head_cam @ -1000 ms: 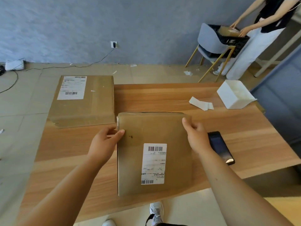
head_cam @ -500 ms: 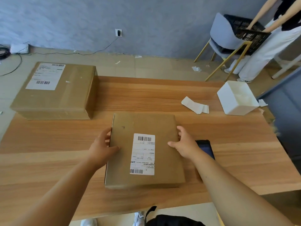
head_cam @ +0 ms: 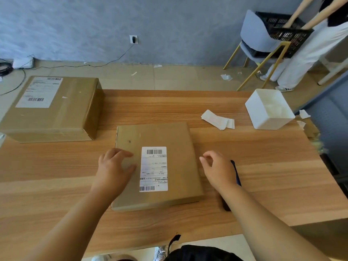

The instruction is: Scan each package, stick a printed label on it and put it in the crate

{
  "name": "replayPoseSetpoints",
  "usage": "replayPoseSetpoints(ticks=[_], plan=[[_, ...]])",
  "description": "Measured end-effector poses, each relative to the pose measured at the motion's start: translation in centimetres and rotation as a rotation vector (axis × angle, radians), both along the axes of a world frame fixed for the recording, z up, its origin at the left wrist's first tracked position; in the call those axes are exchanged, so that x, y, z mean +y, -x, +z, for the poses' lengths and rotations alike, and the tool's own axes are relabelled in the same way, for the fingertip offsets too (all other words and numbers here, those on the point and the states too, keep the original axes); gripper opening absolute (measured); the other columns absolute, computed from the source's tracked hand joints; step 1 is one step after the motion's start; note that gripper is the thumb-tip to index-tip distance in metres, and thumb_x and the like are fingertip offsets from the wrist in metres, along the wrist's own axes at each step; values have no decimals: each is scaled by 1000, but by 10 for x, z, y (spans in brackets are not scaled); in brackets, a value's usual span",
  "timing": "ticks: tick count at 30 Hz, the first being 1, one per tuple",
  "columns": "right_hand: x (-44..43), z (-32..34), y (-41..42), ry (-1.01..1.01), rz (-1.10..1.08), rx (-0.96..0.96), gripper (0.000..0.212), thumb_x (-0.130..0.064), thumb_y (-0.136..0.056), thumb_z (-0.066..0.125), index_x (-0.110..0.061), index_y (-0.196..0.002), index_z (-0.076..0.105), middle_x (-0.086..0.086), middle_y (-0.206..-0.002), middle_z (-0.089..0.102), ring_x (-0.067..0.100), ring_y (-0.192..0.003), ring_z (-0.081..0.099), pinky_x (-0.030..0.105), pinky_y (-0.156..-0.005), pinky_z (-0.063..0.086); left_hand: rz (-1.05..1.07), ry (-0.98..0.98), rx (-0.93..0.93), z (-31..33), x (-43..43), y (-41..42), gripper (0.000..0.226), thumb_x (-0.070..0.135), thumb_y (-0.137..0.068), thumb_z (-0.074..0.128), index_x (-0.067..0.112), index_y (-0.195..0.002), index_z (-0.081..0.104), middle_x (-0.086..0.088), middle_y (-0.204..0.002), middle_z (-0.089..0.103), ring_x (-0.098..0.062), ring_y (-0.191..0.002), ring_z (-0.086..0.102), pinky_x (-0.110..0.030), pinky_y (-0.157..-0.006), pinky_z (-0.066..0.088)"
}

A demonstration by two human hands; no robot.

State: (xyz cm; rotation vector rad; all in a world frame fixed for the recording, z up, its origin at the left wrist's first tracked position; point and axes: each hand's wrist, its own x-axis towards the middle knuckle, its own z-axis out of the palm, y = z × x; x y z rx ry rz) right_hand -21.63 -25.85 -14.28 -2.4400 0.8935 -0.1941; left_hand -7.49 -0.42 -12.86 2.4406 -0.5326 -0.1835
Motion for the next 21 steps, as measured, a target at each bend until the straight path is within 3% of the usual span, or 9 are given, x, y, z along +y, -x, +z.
replayPoseSetpoints(ticks=[2,4,8,13,15,19,21], plan=[[-7,-6,23,39,-38,12,17,-32,-94,55,-21,-102,64,-11,-95,60,12,-86,58,28,-64,47,-119,22,-57,5,-13,16,27,17,-74,77,13,-99,69,-3,-104,60,-28,-100,49,-33,-84,37],[-14,-15,46,51,-112,73,22,-31,-93,57,-17,-109,62,-4,-102,60,18,-95,59,29,-68,46,-235,11,-67,4,-26,30,27,18,-75,77,12,-100,69,-3,-104,62,-28,-98,54,-34,-82,41],[-21,-38,78,54,-280,401,73,-53,-83,63,-13,-137,36,10,-132,42,29,-120,40,36,-96,38,-323,-146,-55,-8,-42,50,40,33,-78,73,20,-115,66,-1,-124,57,-30,-116,47,-45,-93,39],[-22,-61,91,-127,-372,463,119,-70,-64,69,-8,-147,10,13,-141,23,32,-128,30,43,-105,36,-321,-217,-29,-18,-41,56,49,46,-79,67,29,-124,58,6,-137,47,-27,-126,34,-49,-100,30],[-22,-66,88,-124,-378,462,123,-69,-64,70,-8,-148,5,13,-144,20,33,-130,28,43,-106,35,-321,-204,-54,-18,-39,58,50,49,-80,64,26,-124,58,4,-137,48,-28,-126,36,-50,-100,31],[-23,-68,78,-72,-382,513,118,-69,-64,70,-10,-146,8,13,-140,24,32,-125,30,41,-99,38,-341,-200,-74,-14,-38,62,71,65,-74,33,23,-125,58,2,-136,49,-30,-125,39,-52,-99,34],[-27,-64,73,-159,-419,499,114,-62,-61,76,-14,-143,13,12,-135,27,33,-121,34,41,-93,41,-355,-202,-61,-14,-37,62,70,65,-76,35,23,-127,57,2,-138,48,-30,-126,37,-52,-101,33]])
